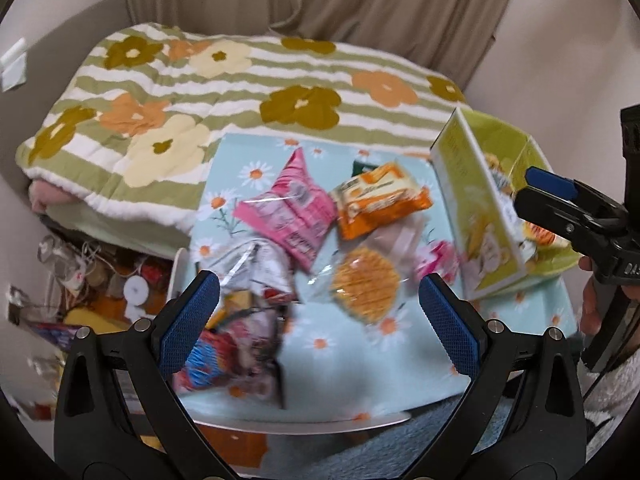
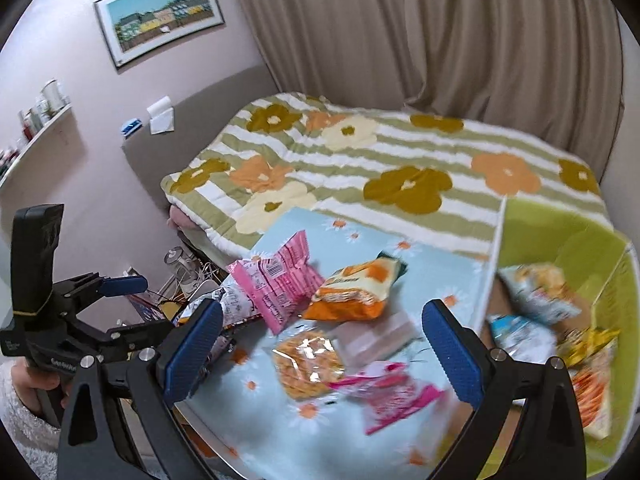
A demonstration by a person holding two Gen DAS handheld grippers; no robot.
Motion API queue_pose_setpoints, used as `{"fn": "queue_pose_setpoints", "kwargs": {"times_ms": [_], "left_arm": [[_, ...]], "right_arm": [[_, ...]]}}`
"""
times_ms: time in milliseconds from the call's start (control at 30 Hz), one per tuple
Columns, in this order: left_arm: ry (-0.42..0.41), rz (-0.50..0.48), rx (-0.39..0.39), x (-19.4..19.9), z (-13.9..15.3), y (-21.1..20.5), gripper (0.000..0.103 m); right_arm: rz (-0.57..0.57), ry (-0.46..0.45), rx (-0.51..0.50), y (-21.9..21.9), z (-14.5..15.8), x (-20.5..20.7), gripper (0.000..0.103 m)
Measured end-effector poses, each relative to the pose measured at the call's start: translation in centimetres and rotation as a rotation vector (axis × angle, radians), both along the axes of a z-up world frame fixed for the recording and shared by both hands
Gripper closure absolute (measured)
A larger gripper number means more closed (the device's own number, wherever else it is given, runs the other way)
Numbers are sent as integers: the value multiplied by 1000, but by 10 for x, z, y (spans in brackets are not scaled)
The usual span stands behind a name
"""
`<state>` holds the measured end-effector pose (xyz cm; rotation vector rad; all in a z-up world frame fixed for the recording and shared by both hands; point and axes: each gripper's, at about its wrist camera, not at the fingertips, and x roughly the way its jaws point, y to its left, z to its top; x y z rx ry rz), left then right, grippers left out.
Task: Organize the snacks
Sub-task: 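Withdraw both tools from the box back toward the table snacks, then grasp the pink striped bag with the left tool while the right tool grasps the orange cake packet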
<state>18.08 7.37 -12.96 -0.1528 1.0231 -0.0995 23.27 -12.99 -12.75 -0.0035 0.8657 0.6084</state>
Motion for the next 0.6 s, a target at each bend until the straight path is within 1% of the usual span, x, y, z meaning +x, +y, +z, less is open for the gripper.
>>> {"fn": "queue_pose_setpoints", "kwargs": {"times_ms": [167, 300, 500, 600], "left_arm": [[39, -62, -45, 25, -16, 31, 4], [57, -135, -63, 52, -28, 43, 4], [103, -272, -90, 102, -52, 47, 4], [141, -339, -100, 126, -69, 40, 4]], "right_arm": [[-102, 81, 10, 21, -25, 13, 4], [-190, 112, -6, 31, -40, 25, 4], [-317, 161, -14, 32, -65, 45, 4], [-350, 183, -12, 31, -75, 54, 4]]}}
